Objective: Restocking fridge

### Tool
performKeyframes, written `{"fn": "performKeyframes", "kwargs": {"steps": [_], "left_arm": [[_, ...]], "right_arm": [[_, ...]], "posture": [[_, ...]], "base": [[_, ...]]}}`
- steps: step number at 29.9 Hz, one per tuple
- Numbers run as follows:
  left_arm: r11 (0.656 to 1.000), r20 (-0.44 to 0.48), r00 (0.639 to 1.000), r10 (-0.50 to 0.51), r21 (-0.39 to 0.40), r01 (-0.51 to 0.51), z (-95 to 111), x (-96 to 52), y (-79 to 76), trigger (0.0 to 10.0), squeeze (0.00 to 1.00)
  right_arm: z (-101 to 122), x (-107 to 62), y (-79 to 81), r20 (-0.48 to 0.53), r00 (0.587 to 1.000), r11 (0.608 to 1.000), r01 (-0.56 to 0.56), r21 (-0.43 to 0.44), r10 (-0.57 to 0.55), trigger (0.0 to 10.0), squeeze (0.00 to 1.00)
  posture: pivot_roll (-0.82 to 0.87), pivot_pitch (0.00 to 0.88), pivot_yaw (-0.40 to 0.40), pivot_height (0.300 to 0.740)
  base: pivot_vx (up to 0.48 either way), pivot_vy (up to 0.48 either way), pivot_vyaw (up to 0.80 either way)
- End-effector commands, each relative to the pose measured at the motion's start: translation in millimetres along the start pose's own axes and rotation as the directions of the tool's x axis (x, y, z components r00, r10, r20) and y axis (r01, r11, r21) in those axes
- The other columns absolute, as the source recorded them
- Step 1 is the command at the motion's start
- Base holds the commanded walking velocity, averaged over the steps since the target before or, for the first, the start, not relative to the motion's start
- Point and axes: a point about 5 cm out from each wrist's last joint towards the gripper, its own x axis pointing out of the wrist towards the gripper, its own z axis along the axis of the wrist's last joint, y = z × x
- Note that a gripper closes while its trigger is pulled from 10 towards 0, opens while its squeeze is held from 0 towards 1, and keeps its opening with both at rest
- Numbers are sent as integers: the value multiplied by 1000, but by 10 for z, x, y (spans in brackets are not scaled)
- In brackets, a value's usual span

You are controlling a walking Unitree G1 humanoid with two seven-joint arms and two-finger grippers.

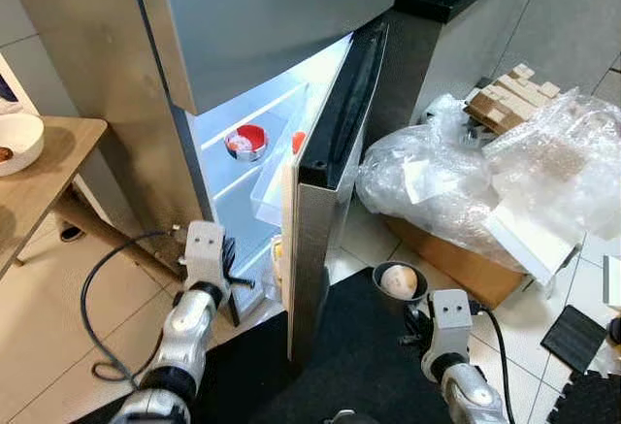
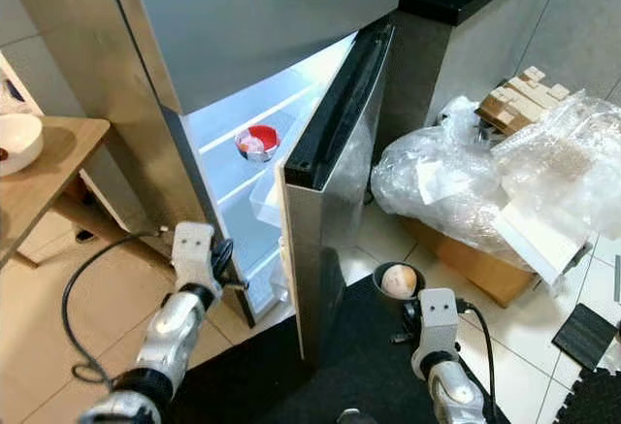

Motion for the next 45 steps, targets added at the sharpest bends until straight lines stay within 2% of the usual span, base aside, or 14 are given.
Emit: {"fn": "performKeyframes", "kwargs": {"steps": [1, 11, 13, 23, 31, 32, 33, 36, 37, 38, 40, 42, 44, 45], "left_arm": [[999, -26, 1000, -18, -28, 17, 22, 44, 28, 10000, 0], [953, -8, 953, -302, -11, 302, 259, 258, -361, 10000, 0], [905, -14, 905, -424, -23, 424, 366, 331, -498, 10000, 0], [814, -35, 813, -581, -32, 580, 406, 336, -632, 10000, 0], [643, 73, 651, -755, -106, 758, 469, 287, -1167, 10000, 0], [643, 73, 651, -755, -106, 758, 469, 287, -1167, 10000, 0], [576, 89, 584, -807, -103, 811, 464, 238, -1350, 10000, 0], [542, 99, 550, -829, -103, 834, 465, 211, -1435, 10000, 0], [481, 120, 491, -863, -107, 870, 469, 164, -1555, 10000, 0], [481, 120, 491, -863, -107, 870, 469, 164, -1555, 10000, 0], [427, 138, 440, -887, -113, 897, 470, 120, -1638, 10000, 0], [425, 134, 436, -890, -104, 899, 463, 113, -1646, 10000, 0], [491, 109, 498, -860, -89, 867, 415, 135, -1539, 10000, 0], [491, 109, 498, -860, -89, 867, 415, 135, -1539, 10000, 0]], "right_arm": [[-9, -12, -17, -1, 1000, 1000, 5, 2, -5, 10000, 0], [-4, -35, -75, 11, 1000, 1000, 28, 3, -28, 10000, 0], [-4, -54, -108, 19, 999, 999, 40, 5, -40, 10000, 0], [-34, -97, -139, 23, 998, 999, 53, 8, -54, 10000, 0], [-133, -186, -181, -4, 997, 997, 72, 8, -72, 10000, 0], [-133, -186, -181, -4, 997, 997, 72, 8, -72, 10000, 0], [-151, -204, -190, -8, 997, 997, 75, 7, -74, 10000, 0], [-157, -211, -194, -9, 997, 997, 75, 7, -75, 10000, 0], [-164, -221, -201, -9, 997, 997, 77, 7, -77, 10000, 0], [-164, -221, -201, -9, 997, 997, 77, 7, -77, 10000, 0], [-169, -227, -204, -10, 997, 997, 79, 8, -79, 10000, 0], [-173, -231, -206, -11, 997, 997, 80, 8, -80, 10000, 0], [-187, -239, -202, -16, 997, 997, 80, 9, -80, 10000, 0], [-187, -239, -202, -16, 997, 997, 80, 9, -80, 10000, 0]], "posture": [[-190, 132, -9, 736], [-218, 145, 9, 736], [-229, 150, 14, 736], [-244, 161, 28, 736], [-246, 162, 24, 736], [-246, 162, 24, 736], [-249, 165, 24, 736], [-250, 165, 25, 736], [-251, 165, 26, 736], [-251, 165, 26, 736], [-251, 166, 26, 736], [-250, 166, 27, 736], [-247, 167, 26, 736], [-247, 167, 26, 736]], "base": [[0, 0, 0], [0, 0, 0], [0, 0, 0], [0, 0, 0], [0, 0, 0], [0, 0, 0], [0, 0, 0], [0, 0, 0], [0, 0, 0], [0, 0, 0], [0, 0, 0], [0, 0, 0], [0, 0, 0], [0, 0, 0]]}}
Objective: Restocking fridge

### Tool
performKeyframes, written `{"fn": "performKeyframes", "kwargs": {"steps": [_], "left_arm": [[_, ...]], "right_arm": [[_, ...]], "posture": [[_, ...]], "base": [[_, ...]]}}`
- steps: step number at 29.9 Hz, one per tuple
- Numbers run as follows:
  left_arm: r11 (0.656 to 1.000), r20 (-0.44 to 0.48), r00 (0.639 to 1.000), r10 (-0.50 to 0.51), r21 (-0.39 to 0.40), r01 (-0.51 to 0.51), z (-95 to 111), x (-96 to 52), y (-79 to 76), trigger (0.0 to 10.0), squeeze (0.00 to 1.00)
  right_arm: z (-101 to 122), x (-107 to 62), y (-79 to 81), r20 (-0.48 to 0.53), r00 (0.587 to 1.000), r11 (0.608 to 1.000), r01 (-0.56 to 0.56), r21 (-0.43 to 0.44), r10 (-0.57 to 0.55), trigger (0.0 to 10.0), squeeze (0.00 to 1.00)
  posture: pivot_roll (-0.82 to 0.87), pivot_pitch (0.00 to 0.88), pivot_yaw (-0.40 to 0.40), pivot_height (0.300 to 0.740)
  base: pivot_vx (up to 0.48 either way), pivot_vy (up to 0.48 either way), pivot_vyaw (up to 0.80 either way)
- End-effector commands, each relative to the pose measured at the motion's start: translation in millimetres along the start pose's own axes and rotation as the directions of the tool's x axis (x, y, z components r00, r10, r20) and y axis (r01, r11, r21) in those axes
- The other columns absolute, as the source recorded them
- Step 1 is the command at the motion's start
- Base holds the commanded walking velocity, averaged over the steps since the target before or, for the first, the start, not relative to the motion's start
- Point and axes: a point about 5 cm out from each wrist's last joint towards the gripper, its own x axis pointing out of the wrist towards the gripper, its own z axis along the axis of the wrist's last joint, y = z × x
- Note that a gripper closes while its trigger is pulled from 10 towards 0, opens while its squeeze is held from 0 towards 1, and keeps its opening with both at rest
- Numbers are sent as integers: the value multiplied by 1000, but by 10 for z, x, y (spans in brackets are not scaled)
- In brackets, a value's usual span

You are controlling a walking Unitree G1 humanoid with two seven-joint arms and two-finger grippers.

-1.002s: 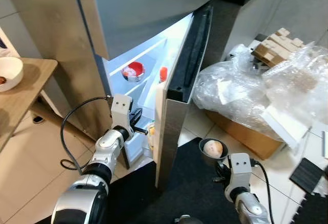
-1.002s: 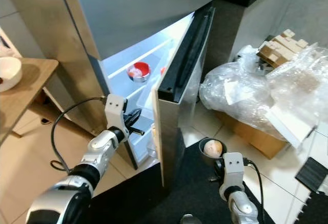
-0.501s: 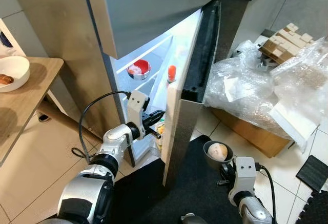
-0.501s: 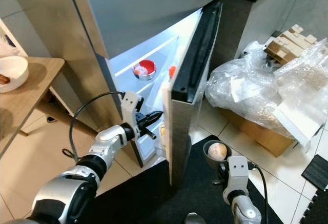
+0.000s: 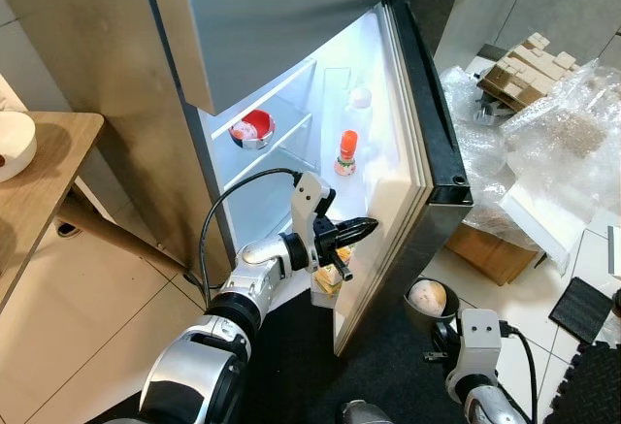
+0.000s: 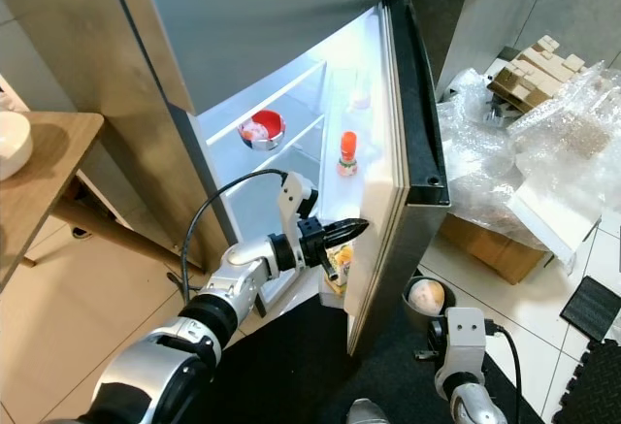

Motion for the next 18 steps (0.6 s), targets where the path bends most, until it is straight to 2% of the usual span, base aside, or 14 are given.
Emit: {"fn": "performKeyframes", "kwargs": {"steps": [1, 4, 7, 11, 14, 17, 18], "left_arm": [[999, 6, 1000, -9, -47, 10, -151, 102, -160, 10000, 0], [999, 9, 1000, 23, -46, -22, -159, 34, -109, 10000, 0], [989, 45, 989, 142, -57, -140, -163, -249, 67, 10000, 0], [976, 50, 976, 214, -53, -211, -201, -486, 159, 10000, 0], [973, 52, 973, 225, -55, -222, -205, -519, 171, 10000, 0], [968, 64, 967, 246, -60, -242, -203, -580, 192, 10000, 0], [968, 64, 967, 246, -60, -242, -203, -580, 192, 10000, 0]], "right_arm": [[4, -15, 33, 22, 1000, 1000, -19, -6, 19, 10000, 0], [-1, -17, 35, 20, 1000, 1000, -19, -5, 19, 10000, 0], [-29, -35, 26, 9, 1000, 1000, -14, -7, 14, 10000, 0], [-46, -63, -39, 3, 1000, 1000, 9, -11, -9, 10000, 0], [-46, -69, -66, 3, 1000, 1000, 22, -8, -22, 10000, 0], [-42, -117, -227, 7, 997, 997, 71, 12, -71, 10000, 0], [-42, -117, -227, 7, 997, 997, 71, 12, -71, 10000, 0]], "posture": [[-246, 166, 25, 736], [-246, 166, 25, 736], [-242, 165, 22, 736], [-234, 163, 14, 736], [-234, 163, 14, 736], [-225, 162, 4, 736], [-225, 162, 4, 736]], "base": [[0, 0, 0], [0, 0, 0], [0, 0, 0], [0, 0, 0], [0, 0, 0], [0, 0, 0], [0, 0, 0]]}}
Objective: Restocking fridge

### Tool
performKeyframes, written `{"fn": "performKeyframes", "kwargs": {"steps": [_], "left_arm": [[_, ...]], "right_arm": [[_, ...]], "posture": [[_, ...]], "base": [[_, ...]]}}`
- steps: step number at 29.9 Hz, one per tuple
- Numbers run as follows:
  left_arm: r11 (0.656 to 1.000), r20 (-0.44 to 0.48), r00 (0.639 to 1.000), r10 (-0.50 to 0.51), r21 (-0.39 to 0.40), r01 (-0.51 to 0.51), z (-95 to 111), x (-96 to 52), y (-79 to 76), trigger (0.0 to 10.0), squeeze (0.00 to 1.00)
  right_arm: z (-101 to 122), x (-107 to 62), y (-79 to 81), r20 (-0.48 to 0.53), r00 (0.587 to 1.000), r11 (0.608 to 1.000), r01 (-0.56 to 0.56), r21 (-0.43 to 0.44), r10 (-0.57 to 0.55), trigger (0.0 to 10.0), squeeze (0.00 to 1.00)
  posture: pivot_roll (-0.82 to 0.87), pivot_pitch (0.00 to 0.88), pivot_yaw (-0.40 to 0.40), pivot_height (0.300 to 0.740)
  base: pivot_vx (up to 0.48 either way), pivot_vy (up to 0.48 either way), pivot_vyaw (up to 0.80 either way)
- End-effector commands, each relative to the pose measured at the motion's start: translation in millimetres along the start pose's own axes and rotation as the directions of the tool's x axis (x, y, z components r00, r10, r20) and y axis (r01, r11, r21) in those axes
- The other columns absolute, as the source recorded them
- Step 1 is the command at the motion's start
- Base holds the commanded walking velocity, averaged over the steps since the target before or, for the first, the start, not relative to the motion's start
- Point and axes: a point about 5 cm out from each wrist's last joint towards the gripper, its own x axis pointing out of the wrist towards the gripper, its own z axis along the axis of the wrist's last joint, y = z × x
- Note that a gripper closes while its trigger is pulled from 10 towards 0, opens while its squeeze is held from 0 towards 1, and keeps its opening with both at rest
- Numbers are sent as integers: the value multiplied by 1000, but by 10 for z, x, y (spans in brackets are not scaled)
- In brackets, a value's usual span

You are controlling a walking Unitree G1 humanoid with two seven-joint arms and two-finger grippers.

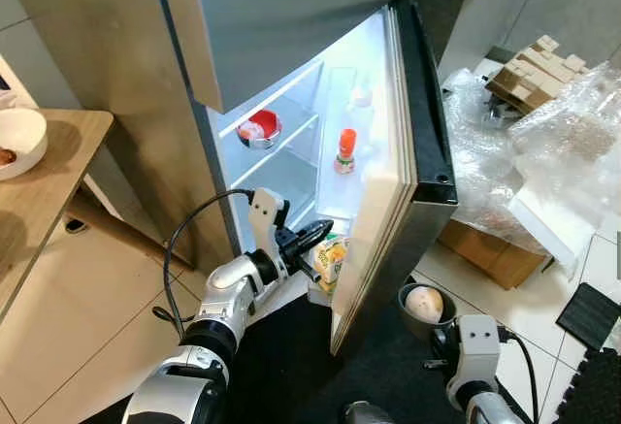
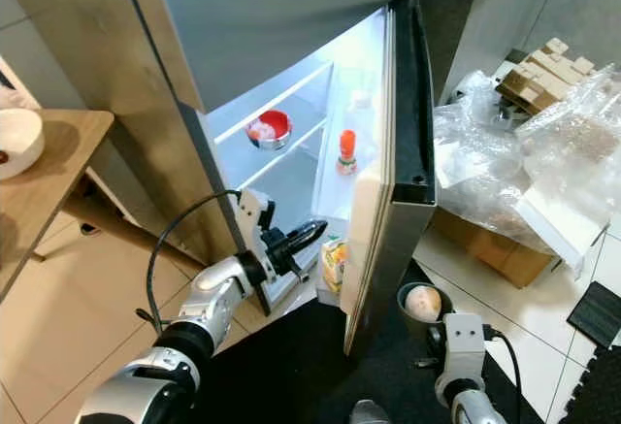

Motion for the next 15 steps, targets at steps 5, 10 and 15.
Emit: {"fn": "performKeyframes", "kwargs": {"steps": [5, 10, 15], "left_arm": [[1000, -8, 1000, -13, -10, 13, -38, -22, -34, 10000, 0], [994, -13, 994, -108, -29, 107, -70, 160, -236, 10000, 0], [976, -14, 977, -212, -51, 211, -109, 314, -463, 10000, 0]], "right_arm": [[-73, -164, -229, -3, 1000, 1000, -5, -23, 5, 10000, 0], [-163, -254, -245, -37, 998, 998, -58, -39, 56, 10000, 0], [-226, -293, -212, -58, 996, 997, -75, -36, 73, 10000, 0]], "posture": [[-222, 162, 1, 736], [-228, 159, 9, 736], [-230, 157, 13, 736]], "base": [[0, 0, 0], [0, 0, 0], [0, 0, 0]]}}
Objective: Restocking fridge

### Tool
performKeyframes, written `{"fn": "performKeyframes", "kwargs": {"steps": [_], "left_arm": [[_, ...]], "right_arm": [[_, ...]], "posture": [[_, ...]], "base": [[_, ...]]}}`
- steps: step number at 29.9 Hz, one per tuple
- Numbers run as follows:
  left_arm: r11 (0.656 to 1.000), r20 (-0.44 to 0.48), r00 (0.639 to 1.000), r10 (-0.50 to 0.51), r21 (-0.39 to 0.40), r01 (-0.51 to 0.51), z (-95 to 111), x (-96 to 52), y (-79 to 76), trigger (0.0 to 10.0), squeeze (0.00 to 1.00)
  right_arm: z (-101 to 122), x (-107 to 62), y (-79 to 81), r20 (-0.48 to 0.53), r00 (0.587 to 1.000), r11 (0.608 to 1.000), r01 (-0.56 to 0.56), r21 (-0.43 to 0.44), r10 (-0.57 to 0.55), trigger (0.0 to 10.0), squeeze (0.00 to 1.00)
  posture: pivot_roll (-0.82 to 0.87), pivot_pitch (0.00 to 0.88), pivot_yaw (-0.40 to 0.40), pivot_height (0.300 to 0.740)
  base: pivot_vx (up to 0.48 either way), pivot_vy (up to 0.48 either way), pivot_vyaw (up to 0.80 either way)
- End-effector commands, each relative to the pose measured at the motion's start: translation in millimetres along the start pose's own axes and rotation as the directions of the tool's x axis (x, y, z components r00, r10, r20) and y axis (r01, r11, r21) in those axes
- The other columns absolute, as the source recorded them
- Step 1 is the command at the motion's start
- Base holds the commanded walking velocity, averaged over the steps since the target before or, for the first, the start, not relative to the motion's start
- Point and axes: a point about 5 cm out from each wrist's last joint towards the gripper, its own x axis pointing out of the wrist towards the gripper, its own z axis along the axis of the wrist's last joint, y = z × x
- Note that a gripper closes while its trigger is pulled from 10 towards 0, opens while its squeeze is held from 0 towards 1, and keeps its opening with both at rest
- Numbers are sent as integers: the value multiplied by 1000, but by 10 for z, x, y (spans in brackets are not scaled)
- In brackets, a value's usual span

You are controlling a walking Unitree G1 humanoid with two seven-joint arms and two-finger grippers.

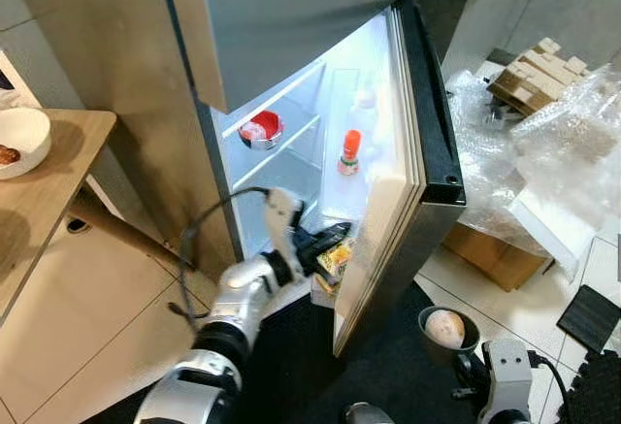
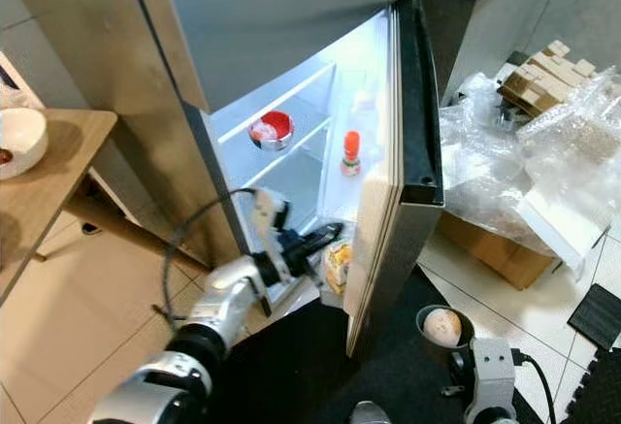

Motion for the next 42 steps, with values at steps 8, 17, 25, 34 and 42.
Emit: {"fn": "performKeyframes", "kwargs": {"steps": [8, 17, 25, 34, 42], "left_arm": [[990, 2, 991, -133, -42, 133, -70, 238, -285, 10000, 0], [955, -3, 958, -285, -85, 284, -135, 373, -569, 10000, 0], [959, -29, 960, -279, -69, 277, -162, 410, -611, 10000, 0], [926, -133, 919, 370, 125, -355, -212, -348, 242, 10000, 0], [783, 8, 786, 618, 78, -617, 14, -1110, 605, 10000, 0]], "right_arm": [[-56, -51, 39, 4, 1000, 1000, -10, 7, 10, 10000, 0], [-70, -62, 49, 3, 1000, 1000, -17, 10, 17, 10000, 0], [-94, -91, 32, -3, 1000, 1000, -9, 8, 9, 10000, 0], [-78, -63, 29, -6, 1000, 1000, 20, -1, -20, 10000, 0], [-27, 12, 42, -21, 1000, 1000, 8, -16, -9, 10000, 0]], "posture": [[-227, 158, 14, 736], [-222, 159, 17, 736], [-227, 161, 21, 736], [-214, 154, 17, 736], [-192, 143, 4, 736]], "base": [[0, 0, 0], [0, 0, 0], [0, 0, 0], [0, 0, 0], [0, 0, 0]]}}
